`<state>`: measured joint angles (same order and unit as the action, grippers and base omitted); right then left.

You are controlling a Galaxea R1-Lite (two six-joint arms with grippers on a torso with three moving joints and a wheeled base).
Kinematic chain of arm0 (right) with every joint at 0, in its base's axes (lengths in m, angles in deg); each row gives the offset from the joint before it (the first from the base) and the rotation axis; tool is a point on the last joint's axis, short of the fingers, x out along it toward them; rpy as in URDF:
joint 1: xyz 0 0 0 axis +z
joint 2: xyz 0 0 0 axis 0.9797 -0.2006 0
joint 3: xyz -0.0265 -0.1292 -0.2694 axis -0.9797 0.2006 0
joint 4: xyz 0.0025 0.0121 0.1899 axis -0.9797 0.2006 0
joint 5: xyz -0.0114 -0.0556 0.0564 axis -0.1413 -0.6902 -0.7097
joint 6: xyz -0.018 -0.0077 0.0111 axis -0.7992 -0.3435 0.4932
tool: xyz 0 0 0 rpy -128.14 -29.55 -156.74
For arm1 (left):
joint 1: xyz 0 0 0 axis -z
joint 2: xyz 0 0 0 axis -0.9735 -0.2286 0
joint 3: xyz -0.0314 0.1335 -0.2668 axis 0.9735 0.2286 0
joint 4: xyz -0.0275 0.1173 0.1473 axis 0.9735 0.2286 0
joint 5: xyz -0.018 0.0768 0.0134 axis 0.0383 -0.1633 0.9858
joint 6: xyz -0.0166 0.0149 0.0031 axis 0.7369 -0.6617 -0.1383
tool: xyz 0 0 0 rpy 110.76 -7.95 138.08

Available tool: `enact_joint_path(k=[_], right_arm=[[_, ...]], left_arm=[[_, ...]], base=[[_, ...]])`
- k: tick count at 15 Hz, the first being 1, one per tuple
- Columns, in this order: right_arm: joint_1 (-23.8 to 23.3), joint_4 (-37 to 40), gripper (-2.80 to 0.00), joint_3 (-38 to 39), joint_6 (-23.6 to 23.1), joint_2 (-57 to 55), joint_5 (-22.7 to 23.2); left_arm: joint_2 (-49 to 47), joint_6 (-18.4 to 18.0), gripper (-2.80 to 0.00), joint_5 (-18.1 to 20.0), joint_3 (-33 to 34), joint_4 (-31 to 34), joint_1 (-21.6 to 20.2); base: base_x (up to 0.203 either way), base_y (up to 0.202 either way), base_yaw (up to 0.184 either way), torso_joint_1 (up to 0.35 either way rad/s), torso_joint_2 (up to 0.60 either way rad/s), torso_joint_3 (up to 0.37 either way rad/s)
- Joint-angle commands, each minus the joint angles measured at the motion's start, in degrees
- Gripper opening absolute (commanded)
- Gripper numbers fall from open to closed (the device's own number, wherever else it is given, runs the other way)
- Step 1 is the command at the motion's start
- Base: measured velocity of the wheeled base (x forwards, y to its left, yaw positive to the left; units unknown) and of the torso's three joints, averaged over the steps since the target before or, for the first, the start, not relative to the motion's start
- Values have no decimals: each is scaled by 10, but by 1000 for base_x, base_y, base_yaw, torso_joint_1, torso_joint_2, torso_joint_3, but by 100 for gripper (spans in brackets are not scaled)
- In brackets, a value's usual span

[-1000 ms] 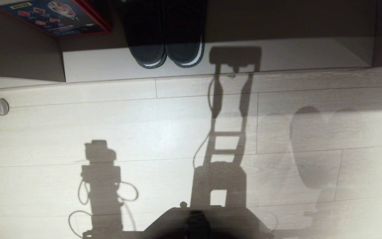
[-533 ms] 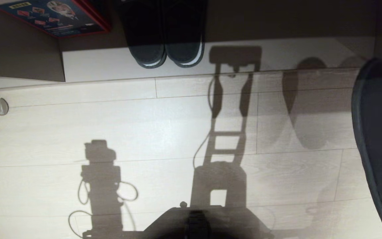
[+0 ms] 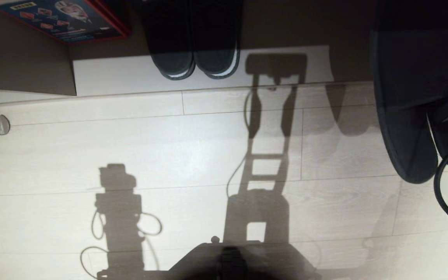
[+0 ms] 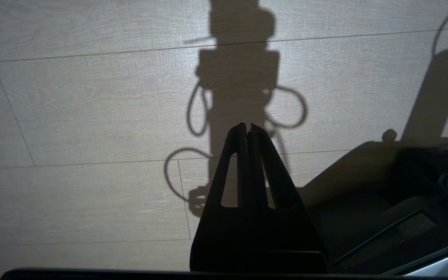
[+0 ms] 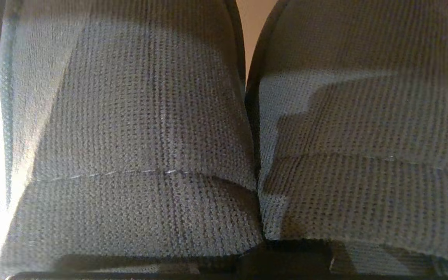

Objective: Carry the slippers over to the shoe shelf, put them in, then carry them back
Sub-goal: Place the slippers into the shoe cabinet

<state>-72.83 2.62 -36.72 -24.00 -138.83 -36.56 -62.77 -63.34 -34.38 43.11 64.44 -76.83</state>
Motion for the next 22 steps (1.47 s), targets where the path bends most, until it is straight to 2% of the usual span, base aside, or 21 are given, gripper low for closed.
enact_joint_path(k=[1, 10, 14, 18, 22], right_arm=[[2, -5, -280, -20, 2, -34, 1], [3, -35, -280, -69, 13, -94, 2], [8, -52, -280, -113, 18, -140, 2], [8, -50, -280, -193, 15, -188, 13], [7, -47, -280, -322, 14, -264, 12]], left_arm=[[0, 0, -280, 0, 0, 0, 0], [0, 0, -280, 0, 0, 0, 0], [1, 0, -280, 0, 0, 0, 0], [0, 0, -280, 0, 0, 0, 0], [0, 0, -280, 0, 0, 0, 0]], base=[[0, 0, 0, 0, 0, 0], [0, 0, 0, 0, 0, 0], [0, 0, 0, 0, 0, 0], [0, 0, 0, 0, 0, 0], [0, 0, 0, 0, 0, 0]])
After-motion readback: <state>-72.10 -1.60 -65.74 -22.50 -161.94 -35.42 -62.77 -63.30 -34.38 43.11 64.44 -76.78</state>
